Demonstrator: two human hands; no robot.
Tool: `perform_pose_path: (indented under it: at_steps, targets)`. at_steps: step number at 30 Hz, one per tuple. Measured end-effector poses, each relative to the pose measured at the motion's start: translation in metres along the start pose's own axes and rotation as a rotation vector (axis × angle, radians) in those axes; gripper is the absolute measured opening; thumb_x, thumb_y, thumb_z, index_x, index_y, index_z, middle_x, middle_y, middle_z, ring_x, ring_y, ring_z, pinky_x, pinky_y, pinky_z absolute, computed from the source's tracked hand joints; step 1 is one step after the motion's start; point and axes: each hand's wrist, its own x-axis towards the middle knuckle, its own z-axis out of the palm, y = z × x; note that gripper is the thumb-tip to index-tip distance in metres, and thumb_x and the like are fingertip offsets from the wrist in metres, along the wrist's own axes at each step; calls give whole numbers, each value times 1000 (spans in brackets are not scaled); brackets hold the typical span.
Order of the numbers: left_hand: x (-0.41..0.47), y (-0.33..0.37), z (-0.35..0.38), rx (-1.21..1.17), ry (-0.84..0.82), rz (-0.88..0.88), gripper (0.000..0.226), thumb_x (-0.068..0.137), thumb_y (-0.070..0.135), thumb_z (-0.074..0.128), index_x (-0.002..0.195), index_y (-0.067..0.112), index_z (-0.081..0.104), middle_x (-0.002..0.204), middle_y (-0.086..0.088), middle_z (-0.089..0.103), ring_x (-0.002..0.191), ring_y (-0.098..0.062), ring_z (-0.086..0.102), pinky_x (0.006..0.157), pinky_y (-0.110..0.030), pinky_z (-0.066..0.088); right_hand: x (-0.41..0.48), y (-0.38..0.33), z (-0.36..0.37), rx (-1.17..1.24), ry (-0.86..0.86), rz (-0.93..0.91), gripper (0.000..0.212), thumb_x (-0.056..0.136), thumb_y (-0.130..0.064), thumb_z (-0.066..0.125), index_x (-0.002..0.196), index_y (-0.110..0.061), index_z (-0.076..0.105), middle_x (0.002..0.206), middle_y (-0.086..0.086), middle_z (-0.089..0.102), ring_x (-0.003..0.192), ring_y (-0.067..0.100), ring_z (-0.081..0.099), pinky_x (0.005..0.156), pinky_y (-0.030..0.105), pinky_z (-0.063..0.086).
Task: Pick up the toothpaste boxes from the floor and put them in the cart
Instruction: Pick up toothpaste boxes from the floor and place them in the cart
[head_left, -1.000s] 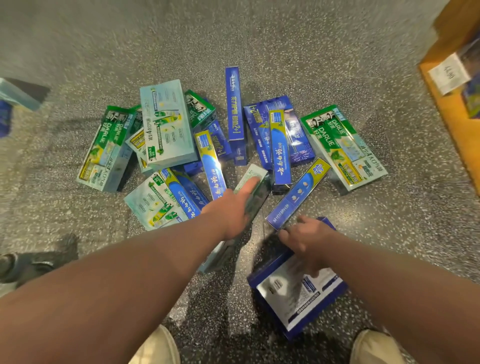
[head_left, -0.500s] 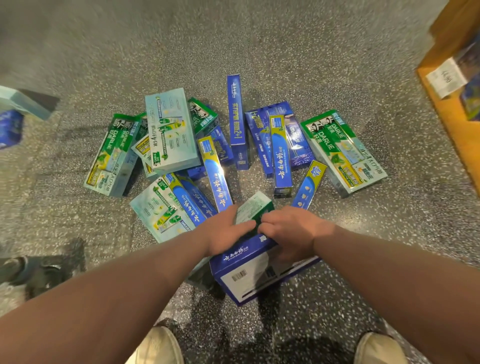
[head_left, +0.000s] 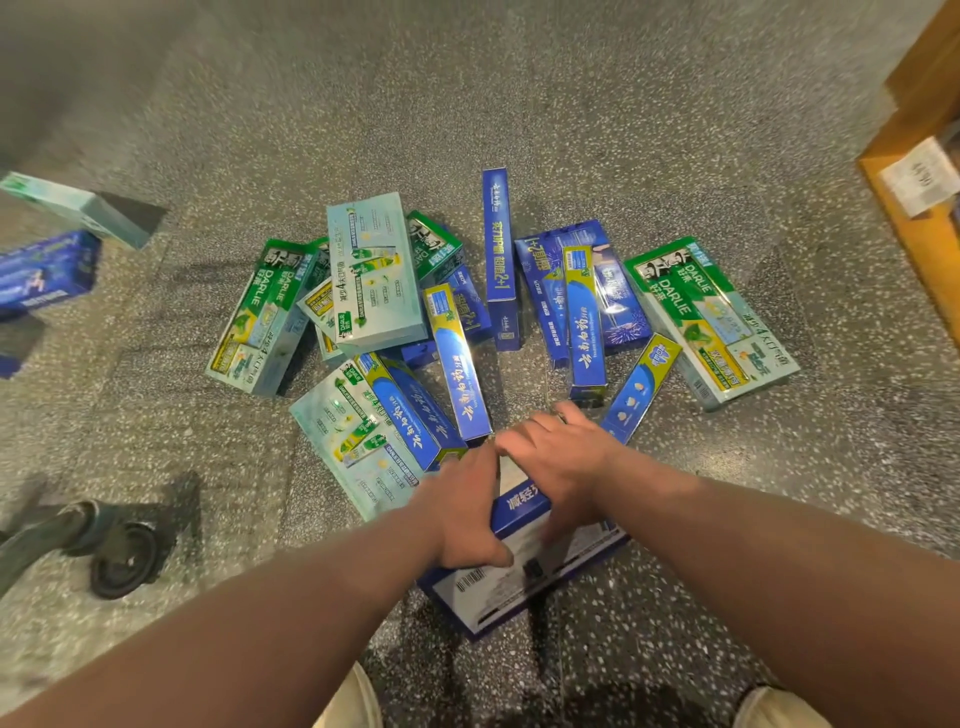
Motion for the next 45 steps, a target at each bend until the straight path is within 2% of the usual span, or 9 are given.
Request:
perform_pose_path:
  at_steps: [3,11,18,21,25,28,31,39,45]
  targets:
    - [-6,2,0,22,4,13,111,58,52,88,144,15,29,138,-5,47,123,-30,49,100,-47,47,0,-3,-3,-22,-9,4,135,34,-84,77,141,-18,27,125,4,54,120,27,48,112,52,22]
    - [-11,-18,-16,23,-48,-10,80,60,49,86,117,17,41,116,-3,53,101,-25,57,84,-37,51,-2,-20,-25,4,26,33,82,56,-68,72,118,-20,50,115,4,53,109,26,53,99,44,38]
    - [-16,-15,-13,42,-55,-75,105,59,77,74,138,27,26,130,2,51,114,-28,60,95,-50,50,1,-19,-24,-42,51,16,96,54,-87,64,117,-15,49,113,6,56,104,28,57,97,45,38]
    - [-17,-14,-15,17,-29,-68,86,66,72,73,127,25,34,123,2,54,108,-28,62,93,-47,51,2,-17,-24,-40,23,31,99,50,-89,64,114,-15,48,111,4,56,101,27,58,93,44,37]
    - [-13,-14,-31,-21,-75,-32,81,67,52,81,128,23,37,124,-1,58,108,-29,62,92,-42,51,5,-13,-43,54,-151,43,103,42,-78,76,120,-19,45,119,-1,56,112,22,53,98,44,33]
    - [-10,-14,-47,22,-126,-11,81,67,46,84,129,23,38,122,-2,59,106,-29,63,92,-42,53,6,-10,-54,67,-216,21,97,38,-75,80,113,-25,45,112,-4,59,106,21,59,93,39,44]
    - [-6,-18,-66,18,-165,-7,87,63,44,88,132,23,39,121,-1,60,103,-27,64,91,-44,54,12,-6,-64,68,-195,7,87,42,-72,80,104,-27,38,104,-3,60,94,24,62,81,40,54]
    - [-2,-22,-131,185,-109,0,84,64,46,89,127,18,42,118,-5,60,102,-27,61,88,-42,55,20,4,-113,121,-73,68,76,49,-68,75,104,-29,40,90,-6,54,78,20,56,69,40,53]
    - [-71,12,-225,196,-17,29,87,64,51,85,131,18,41,124,-4,58,110,-28,61,88,-39,52,-25,-16,-226,50,-45,109,82,50,-70,76,112,-28,40,102,-6,57,93,23,63,66,35,46]
